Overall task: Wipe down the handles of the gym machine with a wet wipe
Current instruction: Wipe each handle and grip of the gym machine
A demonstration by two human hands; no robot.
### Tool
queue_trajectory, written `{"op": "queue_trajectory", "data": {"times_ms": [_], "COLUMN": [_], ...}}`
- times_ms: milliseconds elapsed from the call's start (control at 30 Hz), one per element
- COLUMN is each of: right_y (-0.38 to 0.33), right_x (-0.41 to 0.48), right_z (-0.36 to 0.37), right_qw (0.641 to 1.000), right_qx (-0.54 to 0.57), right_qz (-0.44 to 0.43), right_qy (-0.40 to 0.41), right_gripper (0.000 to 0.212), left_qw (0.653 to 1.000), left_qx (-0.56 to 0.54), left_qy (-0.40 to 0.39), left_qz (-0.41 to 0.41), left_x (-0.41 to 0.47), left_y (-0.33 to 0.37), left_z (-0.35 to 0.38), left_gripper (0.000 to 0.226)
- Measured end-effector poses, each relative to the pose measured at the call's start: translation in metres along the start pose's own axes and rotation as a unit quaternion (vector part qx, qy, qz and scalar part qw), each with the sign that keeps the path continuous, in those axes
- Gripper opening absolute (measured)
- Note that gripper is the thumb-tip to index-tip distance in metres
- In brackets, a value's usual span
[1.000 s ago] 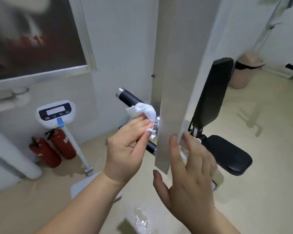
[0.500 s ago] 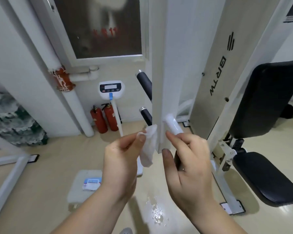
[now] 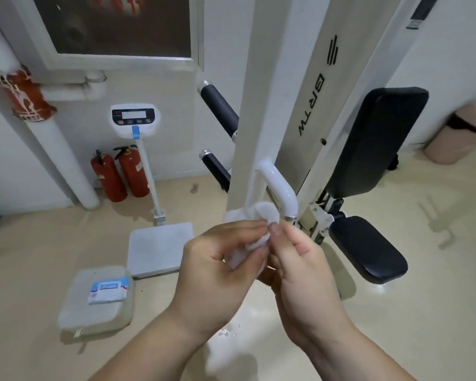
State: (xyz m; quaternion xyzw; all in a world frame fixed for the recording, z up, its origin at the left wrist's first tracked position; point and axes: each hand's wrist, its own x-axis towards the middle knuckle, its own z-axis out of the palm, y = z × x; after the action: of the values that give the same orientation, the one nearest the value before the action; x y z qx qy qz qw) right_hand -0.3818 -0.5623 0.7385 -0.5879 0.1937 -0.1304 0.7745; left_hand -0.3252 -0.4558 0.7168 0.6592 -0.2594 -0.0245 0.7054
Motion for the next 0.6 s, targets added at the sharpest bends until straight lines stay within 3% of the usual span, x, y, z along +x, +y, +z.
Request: {"op": "queue_trajectory", "data": {"times_ms": [133, 233, 467, 600], "right_y": [-0.013, -0.024, -0.045, -0.056], "right_x": [-0.004, -0.005, 0.049, 0.111], "right_z": [-0.012, -0.022, -0.082, -0.119], "right_qw": [0.999, 0.992, 0.977, 0.970], "right_qx": [-0.015, -0.049, -0.055, -0.094], "right_qz": [-0.038, -0.097, -0.163, -0.198], "right_qy": [0.031, 0.069, 0.129, 0.106], "right_gripper": [0.027, 0.022, 0.019, 0.024], "left_qw": [0.998, 0.996, 0.974, 0.943], "left_qx": [0.008, -0.021, 0.158, 0.216], "left_qy": [-0.060, -0.078, 0.090, 0.239], "left_qz": [0.029, 0.033, 0.138, 0.088], "left_x": [0.005, 0.014, 0.051, 0.079], "left_y": [0.007, 0.016, 0.021, 0.015], "left_z": [0.001, 0.006, 0.047, 0.074], "left_gripper": [0.013, 0.021, 0.013, 0.018]}}
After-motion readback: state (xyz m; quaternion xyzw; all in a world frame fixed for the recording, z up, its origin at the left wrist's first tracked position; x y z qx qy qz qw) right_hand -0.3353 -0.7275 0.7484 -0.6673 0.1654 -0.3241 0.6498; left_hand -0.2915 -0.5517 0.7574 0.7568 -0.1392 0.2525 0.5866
